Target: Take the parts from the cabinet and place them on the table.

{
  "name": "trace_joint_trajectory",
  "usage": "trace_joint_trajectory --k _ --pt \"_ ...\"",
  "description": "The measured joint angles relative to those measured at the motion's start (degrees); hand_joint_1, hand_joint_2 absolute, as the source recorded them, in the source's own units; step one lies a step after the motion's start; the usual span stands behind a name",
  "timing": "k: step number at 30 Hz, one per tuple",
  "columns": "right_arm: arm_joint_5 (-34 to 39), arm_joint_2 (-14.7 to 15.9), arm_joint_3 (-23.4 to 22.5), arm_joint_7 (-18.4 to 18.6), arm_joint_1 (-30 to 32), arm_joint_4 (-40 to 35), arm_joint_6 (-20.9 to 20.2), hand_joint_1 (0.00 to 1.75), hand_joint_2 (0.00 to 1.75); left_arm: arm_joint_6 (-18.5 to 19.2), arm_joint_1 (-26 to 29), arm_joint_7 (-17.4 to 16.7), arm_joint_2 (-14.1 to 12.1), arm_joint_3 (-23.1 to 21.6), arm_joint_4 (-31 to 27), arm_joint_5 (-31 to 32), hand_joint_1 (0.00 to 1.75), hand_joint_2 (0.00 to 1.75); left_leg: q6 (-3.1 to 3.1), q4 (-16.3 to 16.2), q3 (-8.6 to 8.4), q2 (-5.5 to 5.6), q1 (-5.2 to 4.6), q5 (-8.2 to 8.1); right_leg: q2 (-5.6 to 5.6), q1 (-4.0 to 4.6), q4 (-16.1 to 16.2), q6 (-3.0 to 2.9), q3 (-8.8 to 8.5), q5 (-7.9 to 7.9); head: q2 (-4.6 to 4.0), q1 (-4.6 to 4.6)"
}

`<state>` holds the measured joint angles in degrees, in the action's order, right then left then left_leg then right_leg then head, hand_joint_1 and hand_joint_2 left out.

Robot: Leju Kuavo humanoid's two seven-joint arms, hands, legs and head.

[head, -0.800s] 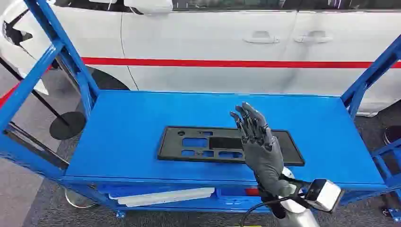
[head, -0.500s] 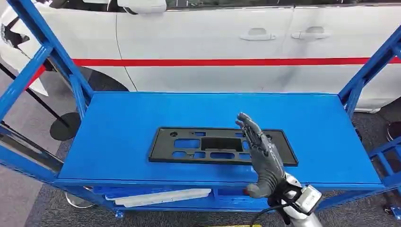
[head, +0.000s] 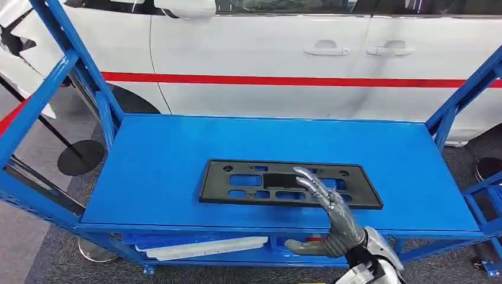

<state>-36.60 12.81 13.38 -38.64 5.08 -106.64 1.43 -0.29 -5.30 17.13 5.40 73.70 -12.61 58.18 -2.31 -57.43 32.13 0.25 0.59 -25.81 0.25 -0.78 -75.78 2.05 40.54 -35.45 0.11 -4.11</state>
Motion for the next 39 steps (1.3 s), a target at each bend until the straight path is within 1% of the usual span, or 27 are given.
trace_joint_trajectory --k 1,2,4,5,6,9,10,11,12,14,15,16,17,19,20,21,24,26,27,29,30,31,32,33,35,36,39 --pt "-3.3 0.2 0.0 0.4 0.7 0.0 1.9 0.0 1.75 0.0 0.0 0.0 0.0 -0.1 0.0 0.0 0.0 0.0 0.02 0.0 -0.04 0.03 0.01 -0.02 -0.01 -0.07 0.6 0.07 -0.22 1.12 0.0 0.0" --pt "-5.0 0.2 0.1 0.7 1.2 0.0 3.0 0.0 1.75 0.1 0.0 0.0 0.0 -0.1 0.0 0.1 0.0 0.0 0.08 0.0 -0.13 0.07 0.02 -0.06 -0.05 -0.15 4.0 0.04 -1.77 3.45 0.0 0.0" --pt "-7.0 0.3 0.4 1.1 1.6 0.0 4.3 0.0 1.75 0.1 0.0 0.0 0.2 -0.2 0.0 0.2 0.0 0.0 0.35 -0.1 -0.39 0.07 0.02 -0.22 -0.2 -0.15 15.4 -0.34 -7.46 8.78 0.0 0.0" --pt "-8.9 0.4 0.7 1.9 1.6 0.0 5.0 0.0 1.75 0.2 -0.1 0.0 0.2 -0.2 0.0 0.3 0.0 0.0 0.63 -0.1 -0.39 0.06 -0.13 -0.3 -0.21 0.0 18.4 -0.69 -8.86 8.35 0.0 0.0" --pt "-10.8 0.4 1.0 2.7 1.8 0.1 5.6 0.0 1.75 0.2 -0.1 0.1 0.2 -0.2 0.0 0.4 0.0 0.0 0.98 -0.2 -0.28 0.07 -0.34 -0.34 -0.18 0.41 18.5 -1.05 -8.68 8.8 0.0 0.0" --pt "-14.5 0.4 2.6 4.3 1.8 0.5 6.5 0.0 1.75 0.4 -0.2 0.1 0.2 -0.2 0.0 0.5 0.0 0.0 1.95 0.2 -0.44 0.06 -0.21 -0.21 -0.05 0.58 18.4 -1.86 -8.5 8.85 0.0 0.0" --pt "-15.3 0.4 3.1 4.7 1.8 0.5 7.0 0.0 1.75 0.5 -0.2 0.1 0.2 -0.3 0.0 0.5 0.0 0.0 2.33 -0.3 -0.13 0.02 -0.29 -0.66 -0.21 -0.08 19.0 -2.46 -8.68 9.24 0.0 -0.02" --pt "-16.7 0.4 3.7 5.4 1.6 0.6 7.7 0.0 1.75 0.5 -0.2 0.2 0.2 -0.3 0.0 0.5 0.0 0.0 2.51 -1.8 0.34 0.03 -0.18 -1.82 -0.32 0.01 19.1 -2.74 -8.74 9.27 0.0 0.0" --pt "-18.6 0.4 4.4 6.3 1.4 0.9 8.7 0.0 1.75 0.6 -0.2 0.4 0.2 -0.3 0.0 0.5 0.0 0.0 2.62 -5.4 1.91 0.03 -0.15 -4.24 -0.37 0.04 19.1 -3.06 -8.69 9.24 0.0 -0.02" --pt "-22.3 0.5 6.1 8.3 1.0 1.9 10.8 0.0 1.75 0.7 -0.1 0.6 0.2 -0.4 0.0 0.7 0.0 0.0 2.87 -15.0 6.18 0.03 -0.07 -8.76 -0.45 0.22 19.1 -3.24 -8.62 9.19 0.0 -0.02" --pt "-24.1 0.5 7.2 9.6 0.8 2.8 12.3 0.0 1.75 0.7 -0.1 0.6 0.2 -0.4 0.0 0.7 0.0 0.0 2.92 -18.6 7.83 0.03 -0.07 -9.72 -0.44 0.29 19.0 -3.25 -8.57 9.19 0.0 -0.02" --pt "-25.4 0.6 8.3 10.5 0.5 3.7 13.5 0.0 1.75 0.7 0.0 0.6 0.2 -0.5 0.0 0.9 0.0 0.0 2.88 -19.1 8.1 0.03 -0.06 -9.08 -0.41 0.33 18.9 -3.26 -8.6 9.17 0.0 -0.02" --pt "-26.2 0.6 9.4 11.3 0.2 4.6 14.5 0.0 1.75 0.7 -0.1 0.6 0.2 -0.6 0.0 1.0 0.0 0.0 2.8 -16.5 6.89 0.03 -0.06 -7.1 -0.37 0.35 18.8 -3.28 -8.64 9.11 0.0 -0.02" --pt "-26.9 0.7 10.7 11.8 -0.3 5.5 15.2 0.0 1.75 0.7 -0.2 0.6 0.2 -0.7 0.0 1.0 0.0 0.0 2.43 -5.9 1.79 0.01 -0.06 -1.77 -0.28 0.36 18.6 -3.06 -8.85 8.88 0.0 -0.02" --pt "-27.2 0.8 11.2 12.1 -0.7 5.9 15.4 0.0 1.75 0.7 -0.2 0.6 0.2 -0.8 0.0 1.0 0.0 0.0 2.1 -1.4 -0.2 -0.03 -0.08 -0.61 -0.27 0.38 18.5 -2.83 -8.85 8.73 0.0 -0.02" --pt "-27.4 1.0 11.8 12.5 -1.2 6.6 15.8 0.0 1.75 0.7 -0.2 0.6 0.2 -0.8 0.0 1.0 0.0 0.0 1.94 -0.5 -0.49 0.0 -0.38 -1.16 -0.19 0.78 18.1 -2.58 -8.6 8.6 0.0 -0.02" --pt "-27.8 1.3 13.8 14.2 -3.5 8.7 16.6 0.0 1.75 0.5 -0.1 0.5 0.2 -1.1 0.0 1.0 0.0 0.0 1.19 -0.6 -0.29 0.08 -0.59 -0.87 -0.15 0.54 18.3 -1.73 -8.4 8.94 0.0 -0.02" --pt "-27.5 1.4 15.0 15.8 -5.6 10.6 17.7 0.0 1.75 0.5 -0.3 0.6 0.2 -1.2 0.0 1.1 0.0 0.0 0.32 0.2 -0.55 -0.03 -0.1 -0.24 -0.11 0.37 17.4 -1.01 -8.24 8.05 0.0 0.0" --pt "-27.4 1.4 15.6 16.4 -6.6 11.5 18.7 0.0 1.75 0.4 -0.3 0.6 0.2 -1.3 0.0 1.2 0.0 0.0 0.07 0.2 -0.47 -0.08 -0.05 -0.17 -0.2 0.37 14.9 -0.67 -7.03 6.24 0.0 0.0" --pt "-27.9 1.2 16.1 17.6 -8.3 13.6 20.5 0.0 1.75 0.2 -0.4 0.7 0.2 -1.4 0.0 1.5 0.0 0.0 -0.06 0.2 -0.32 -0.08 -0.11 -0.11 -0.21 0.05 5.8 -0.12 -2.78 1.77 0.0 0.0" --pt "-28.2 0.8 16.5 18.1 -9.1 14.9 21.4 0.0 1.75 0.2 -0.3 0.7 0.2 -1.5 0.0 1.7 0.0 0.0 -0.06 0.2 -0.27 -0.08 -0.14 -0.11 -0.21 -0.02 1.2 0.05 -0.57 0.28 0.0 0.0" --pt "-28.7 0.4 16.8 18.8 -9.8 16.1 21.9 0.0 1.75 0.2 -0.3 0.7 0.2 -1.5 0.0 1.7 0.0 0.0 -0.06 0.2 -0.29 -0.07 -0.14 -0.11 -0.22 -0.04 -0.5 0.09 0.29 0.39 0.0 0.0" --pt "-29.2 -0.3 17.0 19.6 -10.7 17.5 22.5 0.0 1.75 0.1 -0.3 0.7 0.2 -1.6 0.0 1.8 0.0 0.0 -0.05 0.1 -0.36 -0.05 -0.13 -0.12 -0.22 -0.06 1.1 0.06 -0.3 2.13 0.0 0.0" --pt "-29.7 -0.8 17.1 20.3 -11.6 18.6 22.9 0.0 1.75 0.1 -0.4 0.7 0.2 -1.6 0.0 1.9 0.0 0.0 0.03 0.1 -0.49 0.0 -0.13 -0.17 -0.23 -0.06 5.2 -0.1 -2.25 4.79 0.0 0.0" --pt "-30.4 -1.8 17.3 21.3 -13.4 20.6 23.8 0.0 1.75 0.2 -0.4 0.7 0.2 -1.7 0.0 2.3 0.0 0.0 0.26 0.1 -0.84 0.06 -0.14 -0.32 -0.21 0.05 15.9 -0.75 -7.35 9.85 0.02 0.0" --pt "-30.8 -2.4 17.4 21.7 -14.3 22.0 24.4 0.0 1.75 0.2 -0.5 0.7 0.2 -1.8 0.0 2.4 0.0 0.0 0.57 0.1 -0.71 0.08 -0.44 -0.39 -0.15 0.48 17.9 -1.2 -8.47 9.15 0.0 0.0" --pt "-31.6 -3.9 17.5 22.3 -15.7 24.9 25.1 0.0 1.75 0.1 -0.7 0.7 0.2 -2.0 0.0 2.5 0.0 0.0 1.5 0.2 -0.42 0.11 -0.31 -0.19 -0.11 0.77 18.3 -1.83 -8.0 9.2 0.0 -0.02"
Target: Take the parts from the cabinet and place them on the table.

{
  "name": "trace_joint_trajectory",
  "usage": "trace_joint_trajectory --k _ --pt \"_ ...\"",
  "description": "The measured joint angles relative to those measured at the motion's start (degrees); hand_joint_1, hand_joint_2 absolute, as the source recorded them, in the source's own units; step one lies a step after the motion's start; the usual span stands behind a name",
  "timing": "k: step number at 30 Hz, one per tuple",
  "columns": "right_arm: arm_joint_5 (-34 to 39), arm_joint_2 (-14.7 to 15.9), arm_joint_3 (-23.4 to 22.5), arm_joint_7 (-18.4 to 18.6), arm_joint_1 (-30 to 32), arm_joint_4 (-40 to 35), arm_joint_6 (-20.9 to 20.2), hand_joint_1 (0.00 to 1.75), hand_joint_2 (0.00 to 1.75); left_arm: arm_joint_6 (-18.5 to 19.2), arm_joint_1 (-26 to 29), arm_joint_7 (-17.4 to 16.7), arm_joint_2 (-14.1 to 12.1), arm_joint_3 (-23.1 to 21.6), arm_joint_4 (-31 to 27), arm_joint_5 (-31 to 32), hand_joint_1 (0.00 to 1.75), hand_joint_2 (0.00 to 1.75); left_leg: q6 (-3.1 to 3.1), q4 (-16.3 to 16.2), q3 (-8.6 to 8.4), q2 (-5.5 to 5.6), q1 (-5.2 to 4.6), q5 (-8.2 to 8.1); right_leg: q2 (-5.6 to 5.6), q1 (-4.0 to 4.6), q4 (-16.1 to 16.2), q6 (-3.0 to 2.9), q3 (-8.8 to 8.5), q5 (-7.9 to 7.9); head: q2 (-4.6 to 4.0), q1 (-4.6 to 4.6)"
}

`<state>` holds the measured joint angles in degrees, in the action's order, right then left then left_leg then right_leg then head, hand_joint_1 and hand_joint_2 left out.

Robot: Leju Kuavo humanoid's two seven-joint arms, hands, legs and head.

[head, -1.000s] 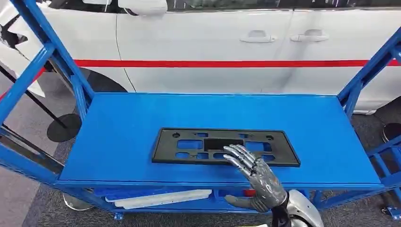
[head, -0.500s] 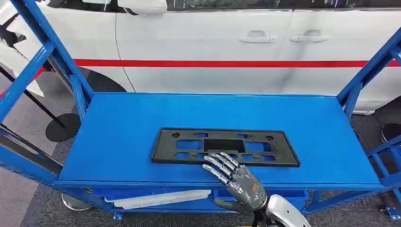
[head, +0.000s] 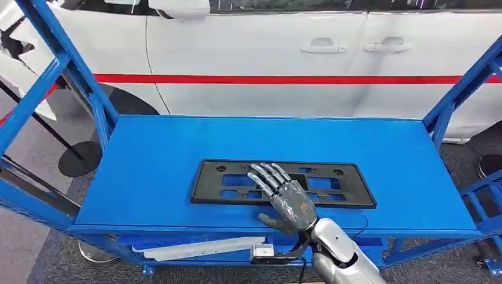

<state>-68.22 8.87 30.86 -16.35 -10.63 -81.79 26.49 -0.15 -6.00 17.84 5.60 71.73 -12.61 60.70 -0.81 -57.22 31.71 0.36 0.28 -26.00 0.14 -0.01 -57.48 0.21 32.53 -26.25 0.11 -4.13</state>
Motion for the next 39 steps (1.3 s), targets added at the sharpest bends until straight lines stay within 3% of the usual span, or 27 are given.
trace_joint_trajectory --k 2,3,6,7,8,9,11,12,13,16,17,18,19,21,22,23,24,25,27,28,32,33,34,35,37,38,39 --pt "-0.1 -0.6 0.0 0.1 -0.6 1.1 0.2 0.0 1.75 0.0 0.0 0.0 0.0 -0.1 0.0 0.0 0.0 0.0 0.72 -0.6 0.12 -0.05 0.0 -0.69 -0.27 -0.69 1.0 -0.92 -0.4 0.58 0.0 0.02" --pt "-0.1 -1.0 0.0 0.1 -1.0 1.5 0.3 0.0 1.75 0.0 0.0 0.0 -0.1 -0.1 0.0 0.0 0.0 0.0 0.86 -2.6 0.99 -0.05 -0.05 -2.15 -0.23 -0.69 1.1 -1.32 -0.44 0.6 0.0 0.02" --pt "-1.3 -1.9 0.1 0.6 -1.4 3.0 0.4 0.0 1.75 0.0 0.0 0.0 -0.1 -0.2 0.0 0.1 0.0 0.0 1.3 -16.3 7.41 -0.05 0.05 -8.5 -0.37 -0.55 1.0 -1.56 -0.39 0.51 0.0 0.0" --pt "-2.3 -2.1 0.2 1.1 -1.5 3.6 0.4 0.0 1.75 0.0 0.1 0.0 -0.1 -0.2 0.0 0.1 0.0 0.0 1.38 -19.0 8.8 -0.06 0.08 -8.92 -0.39 -0.53 1.0 -1.59 -0.38 0.49 0.0 0.0" --pt "-3.5 -2.3 0.3 1.5 -1.8 4.4 0.4 0.0 1.75 0.0 0.2 0.0 -0.1 -0.2 0.0 0.0 0.0 0.0 1.39 -18.7 8.83 -0.06 0.14 -7.85 -0.37 -0.52 0.9 -1.6 -0.42 0.45 0.0 0.0" --pt "-5.1 -2.5 0.5 2.1 -2.1 5.1 0.4 0.0 1.75 0.0 0.2 0.0 -0.1 -0.2 0.0 -0.1 0.0 0.0 1.38 -15.6 7.52 -0.06 0.2 -5.52 -0.31 -0.53 0.7 -1.52 -0.44 0.34 0.0 0.0" --pt "-8.8 -3.0 1.0 3.3 -3.3 6.7 0.4 0.0 1.75 0.0 0.1 0.1 -0.4 -0.2 0.0 -0.3 0.0 0.0 1.1 -4.6 2.43 -0.12 0.34 0.18 -0.13 -0.56 0.2 -1.17 -0.54 -0.04 0.0 0.0" --pt "-11.0 -3.1 1.3 4.1 -3.9 7.8 0.3 0.0 1.75 0.0 0.1 0.2 -0.5 -0.2 0.0 -0.4 0.0 0.0 0.85 -1.7 1.13 -0.17 0.33 0.03 -0.1 -0.44 0.0 -0.89 -0.4 -0.25 0.0 0.0" --pt "-12.8 -3.1 1.6 4.8 -4.5 8.9 0.1 0.0 1.75 0.1 0.0 0.3 -0.5 -0.2 0.0 -0.7 0.0 0.0 0.6 -0.8 0.92 -0.1 0.13 -0.02 -0.07 -0.1 -0.5 -0.62 -0.05 -0.37 0.0 0.0" --pt "-17.3 -2.9 2.1 6.9 -6.2 11.3 0.1 0.0 1.75 0.2 0.5 0.4 -0.5 -0.2 0.0 -1.0 0.0 0.0 -0.15 -1.2 1.23 0.02 -0.09 0.12 -0.06 -0.22 -0.2 0.24 -0.01 -0.06 0.0 0.02" --pt "-17.7 -2.8 2.3 7.2 -6.8 12.0 0.1 0.28 1.75 0.2 0.5 0.4 -0.5 -0.2 0.0 -1.0 0.0 0.0 -0.63 -0.6 1.0 -0.04 0.28 0.44 0.01 -0.21 -0.3 0.51 0.02 -0.28 0.0 0.0" --pt "-18.0 -2.7 2.4 7.3 -7.2 12.6 0.1 1.59 1.75 0.2 0.4 0.4 -0.6 -0.2 0.0 -1.1 0.0 0.0 -0.94 -0.4 0.88 -0.1 0.36 0.59 -0.08 -0.36 -1.4 0.85 0.31 -1.3 0.0 0.02" --pt "-18.1 -2.6 2.5 7.4 -7.5 13.1 0.1 1.68 1.75 0.3 0.4 0.5 -0.6 -0.2 0.0 -1.1 0.0 0.0 -1.26 -0.4 0.94 -0.12 0.39 0.62 -0.1 -0.37 -4.1 1.1 1.55 -3.13 0.02 0.02" --pt "-19.1 -2.2 2.6 7.9 -7.7 14.1 -0.3 1.75 1.75 0.3 0.4 0.5 -0.7 -0.1 0.0 -1.3 0.0 0.0 -1.35 -0.4 1.08 -0.1 0.31 0.64 -0.1 -0.6 -14.1 1.53 6.34 -7.83 0.0 0.02" --pt "-19.9 -2.1 2.9 8.6 -7.8 14.4 -0.6 1.75 1.75 0.3 0.6 0.5 -0.7 -0.1 0.0 -1.5 0.0 0.0 -1.35 -0.4 1.11 -0.12 0.27 0.64 -0.1 -0.6 -18.1 1.64 8.37 -9.1 0.0 0.02" --pt "-20.6 -1.9 3.1 9.8 -7.8 14.6 -0.7 1.75 1.75 0.3 0.6 0.6 -0.7 0.0 0.0 -1.6 0.0 0.0 -1.35 -0.4 1.1 -0.12 0.27 0.63 -0.11 -0.62 -19.8 1.67 9.26 -9.1 0.0 0.02" --pt "-21.1 -1.5 3.4 11.0 -8.1 14.9 -0.6 1.75 1.75 0.3 0.6 0.7 -0.7 0.0 0.0 -1.7 0.0 0.0 -1.35 -0.4 1.06 -0.11 0.27 0.63 -0.11 -0.64 -18.6 1.62 8.76 -7.68 0.0 0.02" --pt "-21.3 -0.8 4.0 12.3 -8.6 15.1 -0.3 1.75 1.75 0.3 0.6 0.8 -0.7 0.1 0.0 -1.9 0.0 0.0 -1.34 -0.4 0.99 -0.09 0.23 0.63 -0.1 -0.63 -15.0 1.42 7.1 -5.28 0.0 0.02" --pt "-21.7 1.6 6.3 17.6 -10.1 16.0 1.3 1.75 1.75 0.3 0.6 1.0 -0.7 0.3 0.0 -1.9 0.0 0.0 -1.3 -0.4 0.77 0.03 0.13 0.61 -0.1 -0.38 -3.6 0.49 1.23 0.03 0.0 0.02" --pt "-21.7 2.8 7.1 19.6 -11.0 16.5 2.0 1.75 1.75 0.3 0.6 1.2 -0.7 0.4 0.0 -1.9 0.0 0.0 -1.2 -0.4 0.78 0.05 0.11 0.6 -0.12 -0.06 0.1 -0.14 -0.42 -0.1 0.0 0.02" --pt "-21.7 6.5 9.1 23.9 -13.3 18.6 4.9 1.75 1.75 0.3 0.6 1.9 -0.7 0.5 0.0 -2.1 0.0 0.0 0.13 -0.2 0.89 0.07 0.0 0.84 -0.13 0.24 0.5 -0.6 -0.23 0.3 0.0 0.02" --pt "-21.7 7.0 9.1 24.1 -13.6 18.8 5.0 1.75 1.75 0.3 0.6 2.1 -0.9 0.6 0.0 -2.1 0.0 0.0 0.4 -0.6 1.12 -0.04 -0.15 0.41 -0.28 -0.77 1.4 -0.94 -0.71 0.87 0.0 0.0" --pt "-21.7 7.5 9.1 24.1 -14.0 19.1 5.2 1.75 1.75 0.3 0.7 2.1 -1.0 0.6 0.0 -2.1 0.0 0.0 0.63 -2.0 1.48 -0.05 -0.16 -0.73 -0.33 -0.56 1.7 -1.12 -0.89 0.93 0.02 0.02" --pt "-21.7 8.2 9.0 24.1 -14.2 19.5 5.2 1.75 1.75 0.2 0.7 2.2 -1.0 0.6 0.0 -2.1 0.0 0.0 0.78 -5.6 3.08 -0.03 -0.03 -3.08 -0.44 -0.56 1.7 -1.41 -0.86 0.95 0.0 0.0" --pt "-21.8 8.9 9.0 24.0 -13.9 20.0 5.3 1.75 1.75 0.1 0.8 2.2 -1.0 0.7 0.0 -2.2 0.0 0.0 1.13 -15.1 7.41 -0.05 0.21 -7.48 -0.56 -0.4 1.7 -1.46 -0.76 0.92 0.0 0.0" --pt "-21.8 9.1 8.9 24.0 -13.8 20.1 5.2 1.75 1.75 0.1 0.9 2.2 -1.0 0.8 0.0 -2.4 0.0 0.0 1.32 -18.2 8.83 -0.05 0.34 -8.17 -0.56 -0.35 1.6 -1.46 -0.69 0.91 0.0 0.0" --pt "-21.8 9.2 8.9 23.9 -13.8 20.3 5.2 1.75 1.75 0.0 1.0 2.2 -1.1 0.9 0.0 -2.5 0.0 0.0 1.42 -18.1 8.78 -0.05 0.42 -7.22 -0.53 -0.35 1.5 -1.43 -0.71 0.85 0.02 0.0"
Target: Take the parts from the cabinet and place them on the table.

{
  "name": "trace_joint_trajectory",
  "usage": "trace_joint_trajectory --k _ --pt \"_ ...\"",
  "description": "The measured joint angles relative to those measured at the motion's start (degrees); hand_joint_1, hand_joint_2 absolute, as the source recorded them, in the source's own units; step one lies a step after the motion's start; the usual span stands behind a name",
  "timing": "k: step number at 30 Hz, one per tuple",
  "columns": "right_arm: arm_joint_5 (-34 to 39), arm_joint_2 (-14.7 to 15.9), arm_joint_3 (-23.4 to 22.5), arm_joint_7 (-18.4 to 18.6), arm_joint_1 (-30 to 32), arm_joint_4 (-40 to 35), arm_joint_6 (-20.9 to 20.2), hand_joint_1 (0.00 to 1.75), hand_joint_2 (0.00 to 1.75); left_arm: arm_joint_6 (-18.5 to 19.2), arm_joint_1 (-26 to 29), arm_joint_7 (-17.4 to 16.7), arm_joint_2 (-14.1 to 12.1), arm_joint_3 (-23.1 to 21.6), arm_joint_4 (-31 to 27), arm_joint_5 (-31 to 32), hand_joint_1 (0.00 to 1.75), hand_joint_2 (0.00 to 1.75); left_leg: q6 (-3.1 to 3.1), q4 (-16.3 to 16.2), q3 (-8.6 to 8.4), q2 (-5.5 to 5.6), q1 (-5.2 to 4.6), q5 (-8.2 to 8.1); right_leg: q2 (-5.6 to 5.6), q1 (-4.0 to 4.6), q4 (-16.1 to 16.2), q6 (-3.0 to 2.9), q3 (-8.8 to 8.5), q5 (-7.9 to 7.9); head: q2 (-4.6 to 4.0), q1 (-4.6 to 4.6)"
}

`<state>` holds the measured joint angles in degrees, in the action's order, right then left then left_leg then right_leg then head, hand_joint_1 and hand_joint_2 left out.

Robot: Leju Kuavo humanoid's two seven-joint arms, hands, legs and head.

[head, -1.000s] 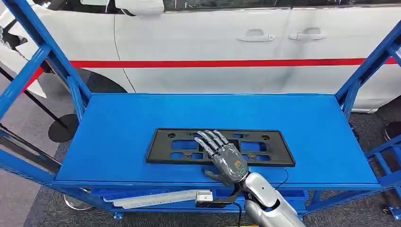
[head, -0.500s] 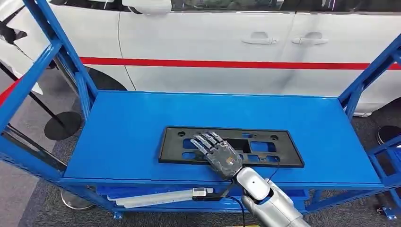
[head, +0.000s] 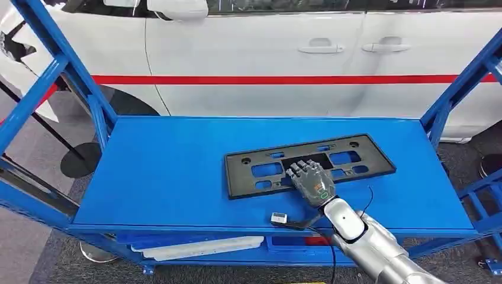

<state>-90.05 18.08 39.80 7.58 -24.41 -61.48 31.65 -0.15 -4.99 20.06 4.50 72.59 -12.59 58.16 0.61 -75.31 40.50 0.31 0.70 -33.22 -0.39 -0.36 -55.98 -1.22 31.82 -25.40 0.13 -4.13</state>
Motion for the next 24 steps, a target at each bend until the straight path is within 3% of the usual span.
trace_joint_trajectory --k 1,3,4,5,6,8,9,10,11,13,14,15,16,18,19,20,22,24 --pt "0.0 0.0 0.0 -0.1 0.0 0.1 0.0 1.75 1.75 0.0 0.0 0.0 -0.1 0.1 0.0 -0.1 0.0 0.0 0.05 2.7 -1.28 0.0 0.05 1.98 0.08 -0.02 -0.1 0.07 -0.04 -0.09 -0.02 0.0" --pt "0.0 0.0 0.0 -0.2 -0.1 0.4 0.3 1.75 1.75 0.0 -0.1 0.3 -0.3 0.2 0.0 -0.2 0.0 0.0 -0.05 13.3 -6.43 -0.06 0.16 7.27 0.22 -0.12 -0.7 0.49 -0.13 -0.49 -0.02 0.0" --pt "0.0 0.0 0.0 -0.4 -0.2 0.6 0.4 1.75 1.75 0.0 -0.1 0.7 -0.3 0.2 0.0 -0.2 0.0 0.0 -0.31 16.5 -8.0 -0.09 0.16 7.03 0.25 -0.05 -1.1 0.82 0.04 -0.78 0.0 0.0" --pt "0.0 0.0 -0.1 -0.6 -0.3 1.0 0.5 1.75 1.75 0.2 -0.1 1.2 -0.3 0.2 0.0 -0.2 0.0 0.0 -0.74 17.1 -8.21 -0.01 -0.1 6.96 0.38 0.28 -1.7 1.14 0.38 -0.98 -0.02 0.02" --pt "0.0 0.0 -0.3 -0.9 -0.4 1.2 0.6 1.75 1.75 0.5 -0.1 1.8 -0.3 0.2 0.0 -0.2 0.0 1.75 -1.08 16.8 -7.96 0.03 -0.06 6.97 0.4 0.22 -1.6 1.38 0.49 -0.83 -0.02 0.02" --pt "0.0 -0.1 -0.8 -1.8 -0.5 1.6 0.7 1.75 1.75 1.0 0.0 3.3 -0.3 0.2 0.0 -0.2 0.0 1.75 -1.7 16.8 -7.95 0.03 -0.36 7.03 0.41 0.13 -1.4 1.97 0.4 -0.71 -0.02 0.02" --pt "0.0 -0.1 -1.3 -2.4 -0.6 1.7 1.0 1.75 1.75 1.1 0.0 4.3 -0.3 0.2 0.0 -0.2 0.0 1.75 -2.22 17.3 -8.13 -0.01 -0.04 7.39 0.44 0.14 -1.5 2.29 0.38 -0.86 -0.02 0.02" --pt "0.0 -0.2 -1.8 -3.2 -0.6 1.9 1.2 1.75 1.75 1.2 0.0 5.2 -0.3 0.2 0.0 -0.2 0.0 1.75 -2.52 17.6 -8.27 -0.04 0.07 7.6 0.4 -0.05 -2.7 2.58 0.76 -1.94 -0.02 0.04" --pt "0.1 -0.2 -2.1 -3.8 -0.7 2.1 1.3 1.75 1.75 1.2 -0.1 5.7 -0.3 0.2 0.0 -0.2 0.0 1.75 -2.84 17.7 -8.18 -0.08 0.08 7.7 0.4 -0.09 -5.8 2.9 2.21 -4.06 0.0 0.02" --pt "0.1 -0.4 -2.8 -4.9 -0.6 2.6 1.4 1.75 1.75 1.2 -0.1 6.2 -0.4 0.2 0.0 0.0 0.0 1.75 -2.89 17.7 -7.99 -0.08 -0.05 7.73 0.4 -0.39 -15.0 3.37 6.61 -8.2 -0.02 0.02" --pt "0.1 -0.6 -3.1 -5.4 -0.6 3.0 1.5 1.75 1.75 1.2 0.0 6.4 -0.4 0.1 0.0 0.2 0.0 1.75 -2.88 17.6 -7.95 -0.09 -0.09 7.73 0.39 -0.43 -18.3 3.47 8.29 -9.15 -0.02 0.02" --pt "0.1 -0.9 -3.4 -5.8 -0.6 3.3 1.6 1.75 1.75 1.2 0.0 6.6 -0.4 0.1 0.0 0.5 0.0 1.75 -2.88 17.6 -7.96 -0.1 -0.09 7.72 0.39 -0.44 -19.2 3.51 8.83 -8.69 -0.02 0.02" --pt "0.2 -1.1 -3.6 -6.4 -0.6 3.5 2.2 1.75 1.75 1.4 0.0 6.9 -0.4 0.1 0.0 0.5 0.0 1.75 -2.85 17.6 -8.03 -0.08 -0.09 7.71 0.39 -0.45 -17.3 3.44 8.0 -6.92 -0.02 0.02" --pt "1.0 -1.6 -4.5 -7.4 -0.7 3.5 3.2 1.75 1.75 1.7 0.0 7.3 -0.4 0.1 0.0 0.5 0.0 1.75 -2.68 17.6 -8.32 -0.03 -0.09 7.6 0.39 -0.43 -7.7 2.98 3.4 -1.67 -0.02 0.02" --pt "1.8 -1.8 -4.8 -8.0 -0.7 3.6 3.6 1.75 1.75 1.9 0.0 7.6 -0.3 0.1 0.0 0.4 0.0 1.75 -2.58 17.6 -8.39 0.0 -0.09 7.55 0.4 -0.39 -3.5 2.67 1.35 0.05 -0.02 0.02" --pt "3.3 -2.0 -5.2 -9.1 -0.6 3.6 4.4 1.75 1.75 2.3 -0.1 8.2 -0.3 0.1 0.0 0.3 0.0 1.75 -2.24 17.4 -8.15 0.03 -0.49 7.44 0.4 0.12 -1.4 2.28 0.54 -0.75 -0.02 0.02" --pt "8.5 -2.6 -5.9 -12.6 0.0 3.1 6.3 1.75 1.75 2.7 -0.1 7.9 -0.3 0.1 0.0 -0.1 0.0 1.75 -1.63 17.5 -7.87 0.07 -0.35 7.62 0.4 0.23 -1.6 1.9 1.0 -0.54 -0.02 0.02" --pt "19.8 -3.1 -6.6 -19.2 0.8 0.8 6.7 1.75 1.75 3.2 -0.1 6.4 -0.3 0.1 0.0 -0.2 0.0 1.75 -0.83 17.8 -8.02 0.08 -0.53 7.72 0.4 -0.09 -1.1 1.09 1.01 -0.23 -0.02 0.02"
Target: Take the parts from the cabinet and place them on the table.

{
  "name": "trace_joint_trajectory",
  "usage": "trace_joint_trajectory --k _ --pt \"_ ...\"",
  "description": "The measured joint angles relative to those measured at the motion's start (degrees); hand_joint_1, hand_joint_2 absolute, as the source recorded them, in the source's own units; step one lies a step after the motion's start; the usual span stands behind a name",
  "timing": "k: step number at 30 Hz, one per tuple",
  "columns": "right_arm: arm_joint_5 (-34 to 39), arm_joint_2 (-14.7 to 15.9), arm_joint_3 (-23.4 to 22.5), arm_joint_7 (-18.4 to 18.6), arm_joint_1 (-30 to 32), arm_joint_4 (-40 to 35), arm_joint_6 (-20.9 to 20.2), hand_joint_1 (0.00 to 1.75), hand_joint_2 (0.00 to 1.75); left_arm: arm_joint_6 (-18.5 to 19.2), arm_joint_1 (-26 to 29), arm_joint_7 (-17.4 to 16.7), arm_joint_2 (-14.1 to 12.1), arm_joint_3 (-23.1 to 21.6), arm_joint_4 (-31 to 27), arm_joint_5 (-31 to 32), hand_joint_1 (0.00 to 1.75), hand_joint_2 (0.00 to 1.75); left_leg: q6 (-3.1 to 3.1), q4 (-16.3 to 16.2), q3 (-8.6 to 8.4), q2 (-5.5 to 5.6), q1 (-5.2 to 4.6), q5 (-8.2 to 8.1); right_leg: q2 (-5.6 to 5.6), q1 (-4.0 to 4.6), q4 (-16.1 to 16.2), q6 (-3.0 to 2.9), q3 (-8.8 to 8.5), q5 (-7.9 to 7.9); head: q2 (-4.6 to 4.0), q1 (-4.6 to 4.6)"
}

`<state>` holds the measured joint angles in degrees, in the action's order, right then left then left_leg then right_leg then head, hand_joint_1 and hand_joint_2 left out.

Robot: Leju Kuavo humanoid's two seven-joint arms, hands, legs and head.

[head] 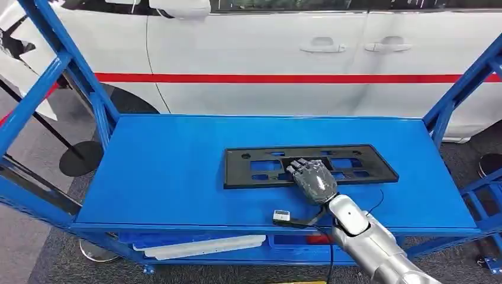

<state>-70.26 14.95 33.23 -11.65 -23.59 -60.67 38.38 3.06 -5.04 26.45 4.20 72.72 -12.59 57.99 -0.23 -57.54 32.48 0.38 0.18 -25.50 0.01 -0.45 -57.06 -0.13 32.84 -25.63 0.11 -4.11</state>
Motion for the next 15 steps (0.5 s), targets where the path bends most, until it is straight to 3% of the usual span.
trace_joint_trajectory --k 2,4,5,6,7,8,10,11,15 --pt "10.5 -0.7 -0.7 -6.5 0.1 -2.3 -0.6 1.75 1.75 0.6 0.0 -0.4 -0.1 0.0 0.0 -0.1 0.0 1.75 0.37 -2.9 1.17 -0.07 0.14 -2.42 -0.12 -0.3 0.5 -0.8 -0.32 0.31 0.0 -0.02" --pt "26.2 -1.2 -1.2 -17.4 0.8 -6.0 -3.4 1.75 1.75 1.6 -0.1 -0.4 -0.1 0.2 0.0 -0.9 0.0 1.75 0.64 -12.3 5.39 -0.09 0.33 -7.21 -0.13 -0.11 0.5 -1.07 -0.33 0.19 0.0 -0.02" --pt "33.5 -1.3 -1.6 -22.6 1.4 -8.4 -5.0 1.75 1.75 2.1 -0.1 -0.1 -0.1 0.5 0.0 -1.5 0.0 1.75 0.81 -16.5 7.32 -0.09 0.39 -8.71 -0.13 0.03 0.4 -1.17 -0.33 0.13 0.02 -0.02" --pt "41.5 -1.6 -1.7 -26.7 1.8 -11.9 -7.9 1.75 1.75 2.4 -0.1 0.1 -0.1 0.9 0.0 -2.0 0.0 1.75 0.93 -18.7 8.3 -0.1 0.48 -8.79 -0.02 0.11 0.3 -1.28 -0.37 0.05 0.0 -0.02" --pt "47.7 -1.8 -1.4 -27.3 2.3 -15.6 -10.7 1.75 1.75 2.6 -0.2 0.3 -0.1 1.2 0.0 -2.5 0.0 1.75 0.95 -17.7 7.77 -0.1 0.48 -7.53 0.06 0.15 0.2 -1.34 -0.48 -0.04 0.02 -0.02" --pt "52.8 -1.9 -1.1 -27.4 2.4 -19.1 -12.6 1.75 1.75 2.8 -0.4 0.6 -0.2 1.4 0.0 -2.8 0.0 1.75 0.9 -14.4 6.13 -0.11 0.48 -5.38 0.18 0.14 0.1 -1.26 -0.58 -0.18 0.0 -0.02" --pt "57.8 -1.9 -0.4 -27.4 2.6 -24.7 -14.7 1.75 1.75 3.0 -0.8 0.8 -0.5 1.6 0.0 -3.1 0.0 1.75 0.63 -4.0 1.02 -0.21 0.53 -0.64 0.3 0.12 -0.3 -0.89 -0.79 -0.5 0.0 -0.02" --pt "58.2 -1.9 -0.2 -27.4 3.0 -26.6 -14.9 1.75 1.75 3.1 -1.0 0.8 -0.5 1.8 0.0 -3.1 0.0 1.75 0.37 -1.2 -0.22 -0.27 0.37 -1.04 0.29 0.42 -0.6 -0.53 -0.66 -0.73 0.0 -0.02" --pt "58.6 -2.0 0.7 -27.4 4.1 -31.5 -15.1 1.75 1.75 3.3 -1.2 1.0 -0.5 2.4 0.0 -3.3 0.0 1.75 -0.98 -0.8 0.19 0.11 -0.03 -0.48 0.14 0.3 -0.8 0.62 -0.19 -0.54 0.0 0.0"
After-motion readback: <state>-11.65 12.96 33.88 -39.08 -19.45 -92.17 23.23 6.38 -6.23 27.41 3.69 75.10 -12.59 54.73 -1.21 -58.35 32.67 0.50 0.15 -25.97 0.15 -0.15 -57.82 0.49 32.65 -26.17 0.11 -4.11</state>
